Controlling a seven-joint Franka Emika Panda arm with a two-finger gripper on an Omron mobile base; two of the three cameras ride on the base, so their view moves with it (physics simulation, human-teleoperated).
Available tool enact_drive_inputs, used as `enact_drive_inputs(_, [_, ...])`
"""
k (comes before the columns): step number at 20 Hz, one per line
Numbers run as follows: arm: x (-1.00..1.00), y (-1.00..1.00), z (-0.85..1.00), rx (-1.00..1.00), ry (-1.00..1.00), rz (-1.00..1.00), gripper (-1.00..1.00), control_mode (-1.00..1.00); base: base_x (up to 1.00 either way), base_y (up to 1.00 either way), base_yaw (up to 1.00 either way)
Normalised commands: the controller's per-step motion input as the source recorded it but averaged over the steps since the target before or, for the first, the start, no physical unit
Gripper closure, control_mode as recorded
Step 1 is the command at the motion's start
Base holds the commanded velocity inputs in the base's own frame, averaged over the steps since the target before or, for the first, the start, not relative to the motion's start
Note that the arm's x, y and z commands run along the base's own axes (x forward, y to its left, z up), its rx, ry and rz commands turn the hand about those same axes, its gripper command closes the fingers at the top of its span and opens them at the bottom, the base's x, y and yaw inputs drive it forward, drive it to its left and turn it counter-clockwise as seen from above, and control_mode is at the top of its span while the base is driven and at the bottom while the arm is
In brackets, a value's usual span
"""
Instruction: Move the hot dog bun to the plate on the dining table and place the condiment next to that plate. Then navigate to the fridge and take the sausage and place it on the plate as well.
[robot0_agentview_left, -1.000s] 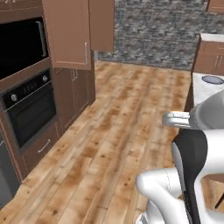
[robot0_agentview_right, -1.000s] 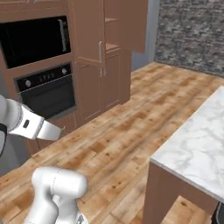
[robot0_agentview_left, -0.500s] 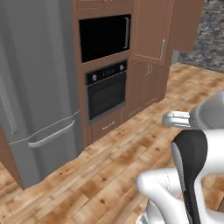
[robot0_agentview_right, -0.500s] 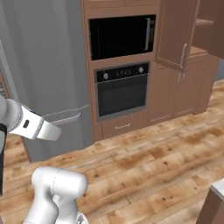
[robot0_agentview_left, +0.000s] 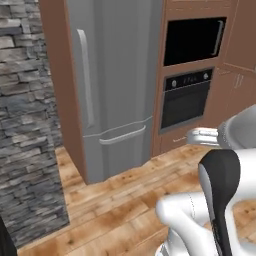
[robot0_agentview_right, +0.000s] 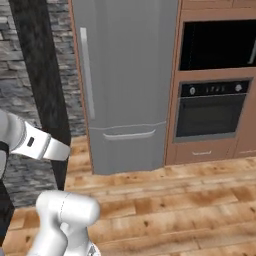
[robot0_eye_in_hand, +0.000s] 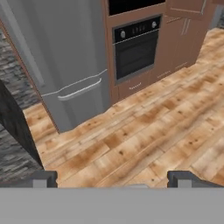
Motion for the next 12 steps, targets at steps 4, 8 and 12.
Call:
enact_drive_inputs(4, [0.00,0.00,0.00,0.00,0.00,0.00,-1.00,1.00,0.44,0.72,0.10])
enact_drive_inputs(8, [0.00,0.00,0.00,0.00,0.00,0.00,-1.00,1.00,0.55,0.75,0.05])
enact_drive_inputs(12, [0.00,0.00,0.00,0.00,0.00,0.00,-1.00,1.00,0.77,0.46,0.22])
